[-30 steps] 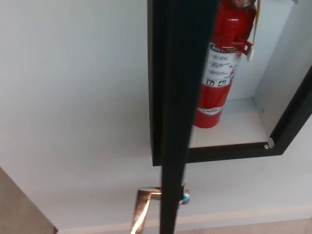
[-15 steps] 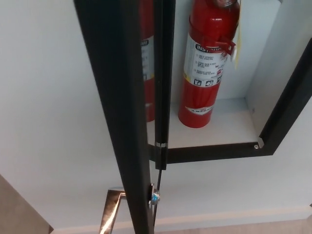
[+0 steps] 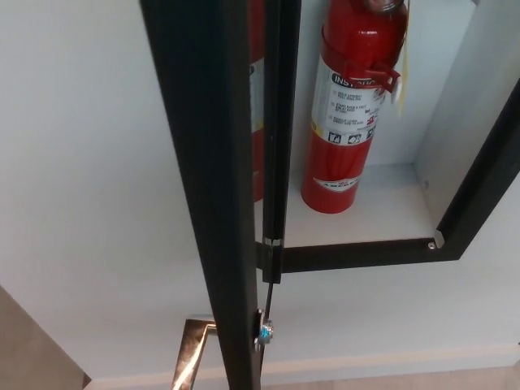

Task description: The robot wallks towards the fire extinguisher and uses its left hand to push the door to the right and close it

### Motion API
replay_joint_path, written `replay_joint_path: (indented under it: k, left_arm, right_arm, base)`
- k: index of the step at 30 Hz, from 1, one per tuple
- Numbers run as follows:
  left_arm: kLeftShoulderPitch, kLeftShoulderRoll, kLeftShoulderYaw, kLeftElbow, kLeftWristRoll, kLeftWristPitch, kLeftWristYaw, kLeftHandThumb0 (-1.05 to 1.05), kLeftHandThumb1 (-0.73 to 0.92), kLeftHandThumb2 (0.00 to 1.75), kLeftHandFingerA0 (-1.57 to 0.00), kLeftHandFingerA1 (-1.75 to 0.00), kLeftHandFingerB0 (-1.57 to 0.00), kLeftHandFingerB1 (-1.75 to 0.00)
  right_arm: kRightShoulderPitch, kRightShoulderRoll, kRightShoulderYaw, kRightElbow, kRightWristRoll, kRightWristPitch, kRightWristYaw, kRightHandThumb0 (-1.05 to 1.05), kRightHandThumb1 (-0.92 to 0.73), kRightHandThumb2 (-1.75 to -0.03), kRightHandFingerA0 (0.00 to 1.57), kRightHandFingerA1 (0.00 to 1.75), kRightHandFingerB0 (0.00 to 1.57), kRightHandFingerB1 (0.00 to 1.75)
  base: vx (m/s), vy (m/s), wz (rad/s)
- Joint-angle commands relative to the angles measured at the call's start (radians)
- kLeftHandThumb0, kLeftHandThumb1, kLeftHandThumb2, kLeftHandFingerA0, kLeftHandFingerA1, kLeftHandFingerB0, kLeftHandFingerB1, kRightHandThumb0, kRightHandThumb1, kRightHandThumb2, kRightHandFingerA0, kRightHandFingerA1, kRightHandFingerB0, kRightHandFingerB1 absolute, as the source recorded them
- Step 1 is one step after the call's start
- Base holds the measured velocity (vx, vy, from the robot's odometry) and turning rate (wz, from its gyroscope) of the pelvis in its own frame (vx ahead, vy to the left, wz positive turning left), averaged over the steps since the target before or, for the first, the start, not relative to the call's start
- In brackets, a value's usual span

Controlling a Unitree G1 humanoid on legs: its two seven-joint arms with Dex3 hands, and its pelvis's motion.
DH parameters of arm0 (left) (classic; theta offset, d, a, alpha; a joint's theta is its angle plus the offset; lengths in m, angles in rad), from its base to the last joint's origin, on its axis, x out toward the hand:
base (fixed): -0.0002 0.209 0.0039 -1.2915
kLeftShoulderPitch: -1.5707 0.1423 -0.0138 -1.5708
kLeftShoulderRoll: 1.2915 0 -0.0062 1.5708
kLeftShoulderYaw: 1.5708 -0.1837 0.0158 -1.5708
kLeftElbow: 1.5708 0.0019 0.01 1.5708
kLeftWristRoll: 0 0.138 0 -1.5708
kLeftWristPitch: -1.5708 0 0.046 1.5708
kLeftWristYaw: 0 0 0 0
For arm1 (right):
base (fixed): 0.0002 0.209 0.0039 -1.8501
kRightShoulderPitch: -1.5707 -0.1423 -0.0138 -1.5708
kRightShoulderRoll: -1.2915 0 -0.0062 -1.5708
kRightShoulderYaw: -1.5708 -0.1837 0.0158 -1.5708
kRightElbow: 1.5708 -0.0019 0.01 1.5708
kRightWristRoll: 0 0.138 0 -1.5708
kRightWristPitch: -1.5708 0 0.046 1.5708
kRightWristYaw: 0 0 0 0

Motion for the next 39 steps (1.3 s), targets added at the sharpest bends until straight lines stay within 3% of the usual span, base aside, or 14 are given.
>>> replay_joint_path:
  k: [1, 6, 12, 17, 18, 22, 29, 30, 31, 32, 35, 36, 38, 39]
  left_arm:
    - [-0.067, 0.101, -0.082, -0.098, 0.104, -0.107, 0.026, -0.66, 0.52, 0.57, -0.34, -0.41, -0.32, -0.31]
    - [-0.084, 0.129, -0.097, -0.194, 0.074, -0.093, -0.023, -0.67, 0.50, 0.56, -0.35, -0.47, -0.32, -0.30]
    - [-0.089, 0.200, -0.090, -0.870, -0.029, 0.044, -0.169, -0.63, 0.49, 0.57, -0.35, -0.40, -0.34, -0.32]
    - [-0.123, 0.207, -0.102, -0.968, -0.024, 0.073, -0.190, -0.64, 0.49, 0.56, -0.35, -0.43, -0.37, -0.32]
    - [-0.127, 0.208, -0.106, -0.994, -0.023, 0.088, -0.192, -0.63, 0.49, 0.56, -0.36, -0.41, -0.38, -0.32]
    - [-0.139, 0.203, -0.134, -1.130, -0.022, 0.178, -0.206, -0.63, 0.50, 0.56, -0.34, -0.39, -0.38, -0.33]
    - [-0.157, 0.189, -0.199, -1.276, -0.040, 0.268, -0.250, -0.62, 0.50, 0.57, -0.38, -0.37, -0.37, -0.33]
    - [-0.152, 0.188, -0.218, -1.304, -0.045, 0.286, -0.263, -0.62, 0.50, 0.56, -0.39, -0.37, -0.37, -0.33]
    - [-0.148, 0.187, -0.229, -1.324, -0.048, 0.300, -0.270, -0.62, 0.50, 0.56, -0.39, -0.37, -0.37, -0.33]
    - [-0.132, 0.191, -0.270, -1.391, -0.050, 0.323, -0.297, -0.67, 0.40, 0.79, -0.37, -0.48, -0.31, -0.44]
    - [-0.124, 0.205, -0.313, -1.447, -0.056, 0.334, -0.336, -0.63, 0.40, 0.78, -0.38, -0.49, -0.30, -0.44]
    - [-0.115, 0.219, -0.352, -1.512, -0.063, 0.376, -0.362, -0.57, 0.48, 0.56, -0.40, -0.37, -0.36, -0.32]
    - [-0.107, 0.230, -0.381, -1.568, -0.074, 0.407, -0.377, -0.60, 0.50, 0.57, -0.34, -0.36, -0.35, -0.32]
    - [-0.105, 0.237, -0.396, -1.599, -0.077, 0.417, -0.385, -0.63, 0.51, 0.57, -0.33, -0.37, -0.35, -0.32]
  right_arm:
    - [0.006, -0.014, -0.004, -0.020, 0.005, 0.022, -0.008, -0.57, -0.46, -0.55, 0.32, 0.51, 0.31, 0.35]
    - [0.006, -0.015, -0.007, -0.016, 0.008, 0.017, -0.008, -0.56, -0.45, -0.54, 0.30, 0.52, 0.31, 0.35]
    - [0.028, -0.018, 0.002, -0.048, 0.005, 0.008, 0.005, -0.60, -0.47, -0.55, 0.31, 0.50, 0.30, 0.34]
    - [0.026, -0.013, 0.003, -0.068, 0.006, 0.025, 0.002, -0.59, -0.46, -0.53, 0.33, 0.52, 0.31, 0.34]
    - [0.027, -0.013, 0.004, -0.071, 0.005, 0.028, 0.001, -0.61, -0.37, -0.75, 0.31, 0.58, 0.25, 0.46]
    - [0.023, -0.026, 0.009, -0.077, 0.000, 0.029, 0.009, -0.62, -0.37, -0.76, 0.29, 0.57, 0.24, 0.45]
    - [-0.003, -0.018, 0.018, -0.039, -0.007, 0.026, -0.007, -0.61, -0.36, -0.75, 0.29, 0.57, 0.25, 0.44]
    - [-0.004, -0.019, 0.019, -0.036, -0.008, 0.025, -0.008, -0.57, -0.46, -0.55, 0.32, 0.51, 0.32, 0.36]
    - [-0.005, -0.019, 0.020, -0.035, -0.009, 0.024, -0.009, -0.57, -0.46, -0.55, 0.32, 0.51, 0.32, 0.36]
    - [-0.004, -0.020, 0.019, -0.043, -0.006, 0.025, -0.006, -0.61, -0.36, -0.74, 0.29, 0.58, 0.27, 0.46]
    - [-0.008, -0.024, 0.021, -0.045, -0.005, 0.016, 0.003, -0.62, -0.36, -0.76, 0.29, 0.58, 0.24, 0.46]
    - [-0.017, -0.024, 0.019, -0.039, -0.002, 0.016, 0.004, -0.58, -0.46, -0.55, 0.30, 0.54, 0.31, 0.37]
    - [-0.023, -0.025, 0.020, -0.034, -0.003, 0.010, 0.003, -0.61, -0.36, -0.74, 0.28, 0.58, 0.26, 0.47]
    - [-0.026, -0.026, 0.023, -0.022, -0.008, -0.002, -0.002, -0.59, -0.47, -0.55, 0.31, 0.55, 0.31, 0.40]
  base:
    - [0.00, 0.000, 0.00]
    - [0.00, 0.001, 0.01]
    - [0.00, 0.000, 0.00]
    - [0.00, 0.000, 0.00]
    - [0.00, 0.000, 0.00]
    - [0.00, 0.000, 0.00]
    - [0.00, 0.000, 0.00]
    - [0.00, 0.000, 0.00]
    - [0.00, 0.000, 0.00]
    - [0.00, 0.000, 0.00]
    - [0.00, 0.000, 0.00]
    - [0.00, 0.000, 0.00]
    - [0.00, 0.000, 0.00]
    - [0.00, 0.000, 0.00]
